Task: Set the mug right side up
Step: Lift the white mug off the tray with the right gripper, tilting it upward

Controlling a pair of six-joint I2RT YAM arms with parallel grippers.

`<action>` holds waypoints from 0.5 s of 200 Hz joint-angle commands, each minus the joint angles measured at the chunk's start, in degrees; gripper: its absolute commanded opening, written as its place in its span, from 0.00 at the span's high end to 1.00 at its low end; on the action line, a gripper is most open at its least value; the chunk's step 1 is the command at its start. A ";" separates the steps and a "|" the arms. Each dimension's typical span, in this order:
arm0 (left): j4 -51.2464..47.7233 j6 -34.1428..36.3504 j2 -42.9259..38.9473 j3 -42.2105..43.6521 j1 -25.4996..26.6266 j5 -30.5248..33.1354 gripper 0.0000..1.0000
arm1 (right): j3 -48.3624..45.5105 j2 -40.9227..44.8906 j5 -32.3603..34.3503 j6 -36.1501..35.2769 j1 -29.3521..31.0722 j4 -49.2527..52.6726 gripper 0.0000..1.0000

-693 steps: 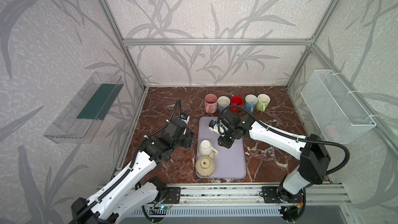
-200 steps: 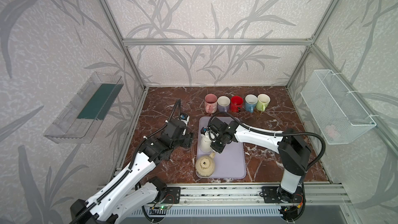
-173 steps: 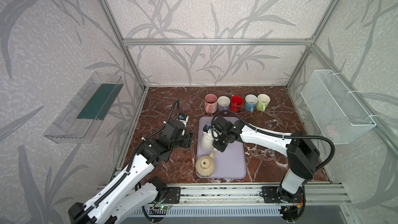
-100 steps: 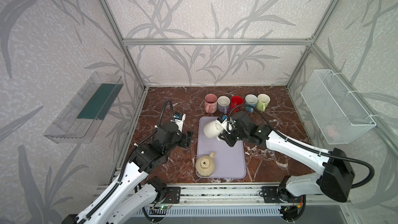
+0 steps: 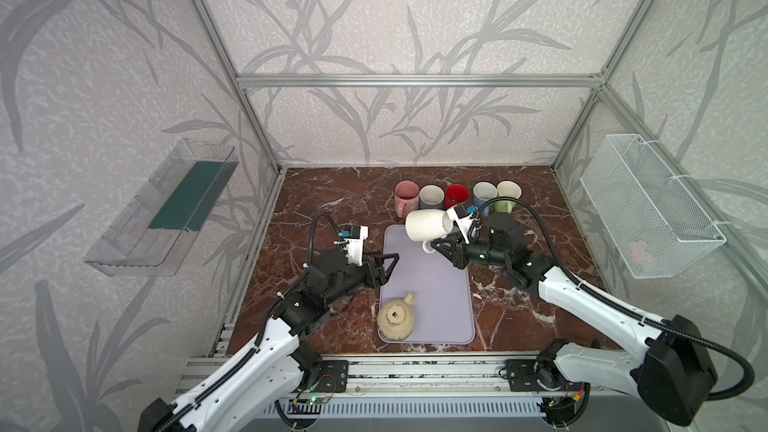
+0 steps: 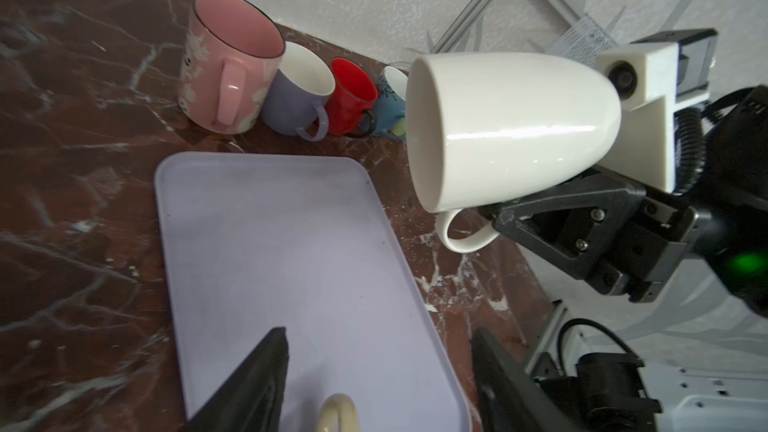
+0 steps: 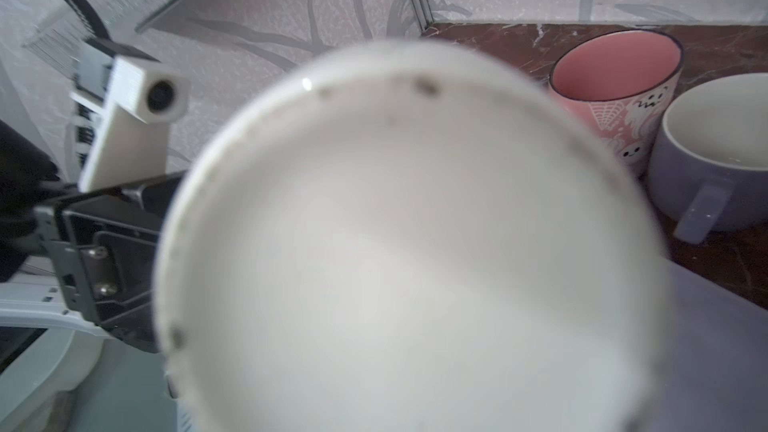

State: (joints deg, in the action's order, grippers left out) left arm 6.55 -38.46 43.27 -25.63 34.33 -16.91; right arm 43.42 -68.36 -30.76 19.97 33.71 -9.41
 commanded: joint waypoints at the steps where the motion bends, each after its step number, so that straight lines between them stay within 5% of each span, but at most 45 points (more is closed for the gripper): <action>1: 18.81 -6.51 1.44 1.25 -0.05 -4.80 0.34 | 0.31 2.01 -6.60 4.86 -0.93 -12.01 1.00; 67: 40.64 -13.30 12.26 1.92 0.06 -13.45 0.40 | -0.44 1.05 -15.26 9.38 -1.01 -19.98 1.00; 100: 41.63 -13.19 14.39 0.41 0.31 -15.36 0.45 | 0.02 0.73 -16.36 10.23 -1.02 -20.97 1.00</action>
State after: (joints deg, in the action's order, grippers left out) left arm 41.58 -49.98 57.17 -24.16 34.41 -28.95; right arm 42.83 -68.38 -43.97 29.02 32.82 -22.92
